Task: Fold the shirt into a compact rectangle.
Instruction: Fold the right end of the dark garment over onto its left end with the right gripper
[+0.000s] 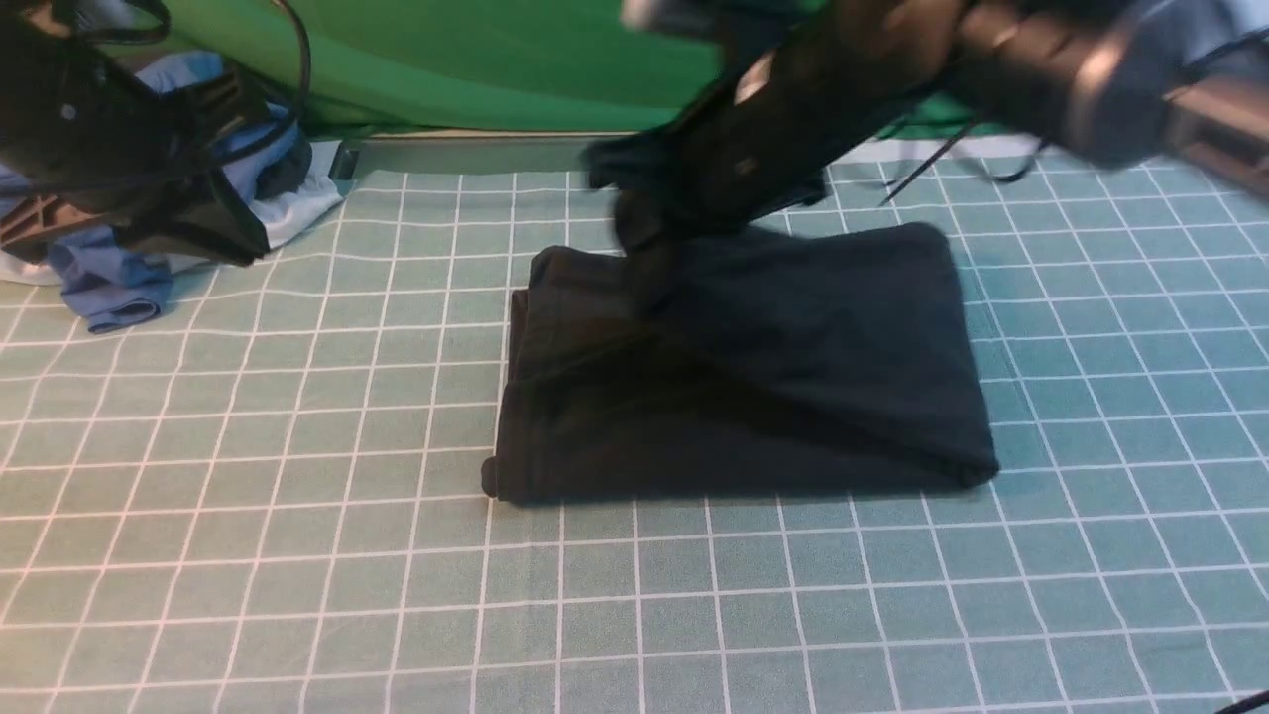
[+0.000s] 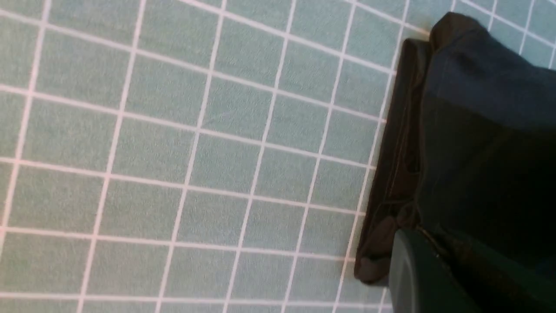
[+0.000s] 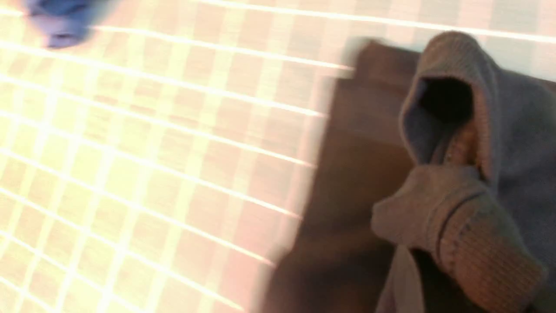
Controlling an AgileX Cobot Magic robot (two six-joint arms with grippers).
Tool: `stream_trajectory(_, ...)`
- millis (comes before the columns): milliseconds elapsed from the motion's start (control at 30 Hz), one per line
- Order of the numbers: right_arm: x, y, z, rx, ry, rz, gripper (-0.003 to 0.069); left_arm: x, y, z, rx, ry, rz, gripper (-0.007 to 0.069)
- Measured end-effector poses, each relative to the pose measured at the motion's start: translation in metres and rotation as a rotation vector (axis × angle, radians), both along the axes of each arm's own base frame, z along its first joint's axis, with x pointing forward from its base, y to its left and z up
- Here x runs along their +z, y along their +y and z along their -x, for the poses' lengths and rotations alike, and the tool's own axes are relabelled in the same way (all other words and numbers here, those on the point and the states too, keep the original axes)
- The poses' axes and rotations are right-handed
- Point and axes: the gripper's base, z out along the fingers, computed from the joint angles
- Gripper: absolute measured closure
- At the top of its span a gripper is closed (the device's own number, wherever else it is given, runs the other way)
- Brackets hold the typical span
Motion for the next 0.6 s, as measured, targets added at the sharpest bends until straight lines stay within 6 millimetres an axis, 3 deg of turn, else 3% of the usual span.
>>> stream_trajectory(67, -0.009, 0.011, -0.001, 0.004, -0.025, -0.013, 0.0593, -0.001, -0.001, 0.001, -0.017, 0.015, 0.010, 0.0608)
stream_trajectory(100, -0.023, 0.024, -0.002, 0.009, -0.052, -0.028, 0.0566, -0.002, -0.002, 0.002, -0.029, 0.028, 0.018, 0.0608)
stream_trajectory(167, -0.031, 0.029, -0.004, 0.008, -0.060, -0.031, 0.0512, -0.002, -0.003, 0.003, -0.037, 0.033, 0.020, 0.0608)
stream_trajectory(233, -0.041, 0.033, -0.005, 0.009, -0.054, -0.026, 0.0391, -0.002, -0.003, 0.002, -0.039, 0.034, 0.022, 0.0608)
stream_trajectory(333, -0.039, 0.031, -0.001, 0.025, -0.015, -0.003, 0.0186, -0.003, -0.003, 0.001, -0.038, 0.034, 0.022, 0.0608)
stream_trajectory(400, -0.030, 0.025, 0.005, 0.047, 0.026, 0.027, 0.0100, -0.003, -0.003, 0.001, -0.038, 0.034, 0.023, 0.0608)
stream_trajectory(433, -0.029, 0.024, 0.004, 0.046, 0.023, 0.026, 0.0100, -0.003, -0.003, 0.002, -0.038, 0.036, 0.025, 0.0608)
stream_trajectory(467, -0.014, 0.011, 0.006, 0.061, 0.056, 0.055, 0.0081, -0.004, -0.004, 0.003, -0.044, 0.049, 0.029, 0.0608)
stream_trajectory(533, -0.003, -0.001, 0.010, 0.080, 0.095, 0.096, 0.0087, -0.004, -0.004, 0.004, -0.052, 0.066, 0.038, 0.0608)
stream_trajectory(600, 0.017, -0.038, 0.011, 0.090, 0.161, 0.192, 0.0106, -0.007, -0.008, 0.007, -0.054, 0.088, 0.080, 0.0608)
